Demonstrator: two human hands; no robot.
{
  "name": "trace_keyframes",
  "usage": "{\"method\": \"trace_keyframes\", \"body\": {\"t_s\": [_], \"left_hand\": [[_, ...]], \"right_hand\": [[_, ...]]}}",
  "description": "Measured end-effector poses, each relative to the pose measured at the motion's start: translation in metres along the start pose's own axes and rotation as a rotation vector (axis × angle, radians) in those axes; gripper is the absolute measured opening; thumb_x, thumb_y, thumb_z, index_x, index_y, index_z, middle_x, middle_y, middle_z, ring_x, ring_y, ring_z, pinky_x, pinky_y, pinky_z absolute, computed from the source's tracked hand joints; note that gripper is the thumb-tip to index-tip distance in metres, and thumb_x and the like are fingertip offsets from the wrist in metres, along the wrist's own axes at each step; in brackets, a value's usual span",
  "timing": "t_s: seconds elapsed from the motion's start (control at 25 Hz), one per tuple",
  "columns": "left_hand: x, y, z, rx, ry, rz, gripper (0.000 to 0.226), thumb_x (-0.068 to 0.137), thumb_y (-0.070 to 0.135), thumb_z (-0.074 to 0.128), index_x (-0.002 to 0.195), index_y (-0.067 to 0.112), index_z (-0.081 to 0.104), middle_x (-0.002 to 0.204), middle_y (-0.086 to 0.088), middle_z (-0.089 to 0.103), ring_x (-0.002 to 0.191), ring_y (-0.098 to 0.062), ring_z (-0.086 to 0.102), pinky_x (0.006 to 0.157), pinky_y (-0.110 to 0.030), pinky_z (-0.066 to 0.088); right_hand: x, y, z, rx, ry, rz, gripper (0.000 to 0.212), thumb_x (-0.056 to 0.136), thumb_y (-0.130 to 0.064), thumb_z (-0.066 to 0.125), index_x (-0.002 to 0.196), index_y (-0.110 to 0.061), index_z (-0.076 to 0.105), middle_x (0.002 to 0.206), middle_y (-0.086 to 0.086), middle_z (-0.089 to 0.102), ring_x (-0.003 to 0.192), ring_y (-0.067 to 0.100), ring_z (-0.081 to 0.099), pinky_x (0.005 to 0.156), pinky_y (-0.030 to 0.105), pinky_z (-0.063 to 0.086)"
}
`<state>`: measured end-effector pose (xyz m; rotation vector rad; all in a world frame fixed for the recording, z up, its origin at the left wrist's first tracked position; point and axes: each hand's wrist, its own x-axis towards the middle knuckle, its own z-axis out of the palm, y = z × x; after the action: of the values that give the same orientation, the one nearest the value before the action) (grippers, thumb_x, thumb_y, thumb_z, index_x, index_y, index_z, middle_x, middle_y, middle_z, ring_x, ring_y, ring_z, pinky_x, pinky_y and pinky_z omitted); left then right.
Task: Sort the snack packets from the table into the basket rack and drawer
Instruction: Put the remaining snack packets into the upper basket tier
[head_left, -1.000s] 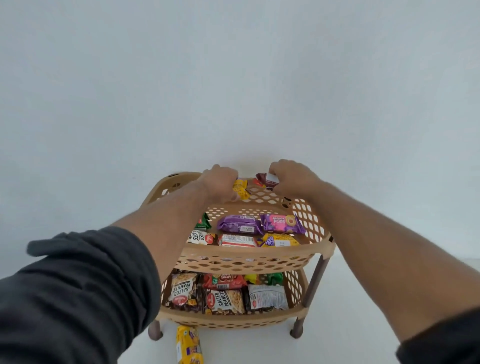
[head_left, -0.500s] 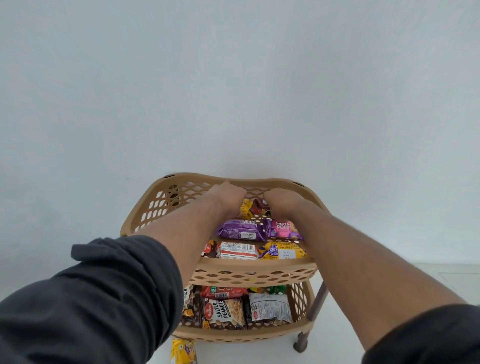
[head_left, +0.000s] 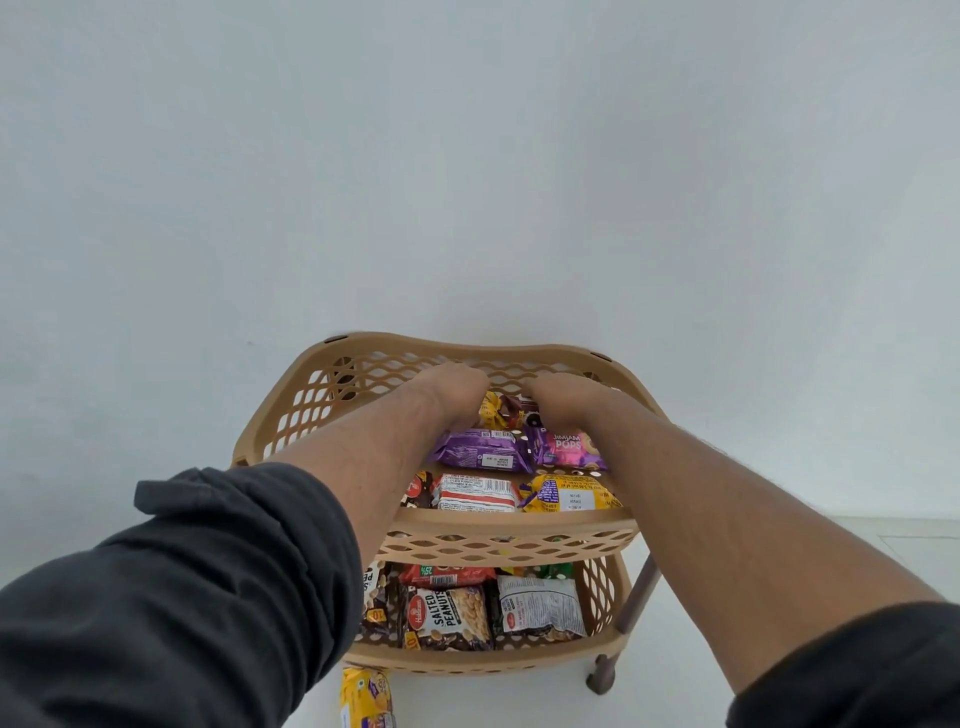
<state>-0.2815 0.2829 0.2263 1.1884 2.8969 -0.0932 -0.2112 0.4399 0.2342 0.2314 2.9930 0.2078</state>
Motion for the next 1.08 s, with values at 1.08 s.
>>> {"method": "trace_keyframes", "body": {"t_s": [1.08], "left_hand": [[-0.287,0.030,0.058,-0.419,0.855,0.258,0.015,0.094,0.011,0.063,0.106,0.005,0.068,0.102,-0.005,0.065,0.098,-0.020,0.058,0.086,-0.031,0.046]], "right_hand": [[-0.249,-0.129,0.046,0.428,0.911,-0.237,0.027,0.091,0.004,0.052,0.112,-0.006,0.066,0.111,0.008,0.063,0.102,0.027,0.057,0.085,0.038,0.048]]}}
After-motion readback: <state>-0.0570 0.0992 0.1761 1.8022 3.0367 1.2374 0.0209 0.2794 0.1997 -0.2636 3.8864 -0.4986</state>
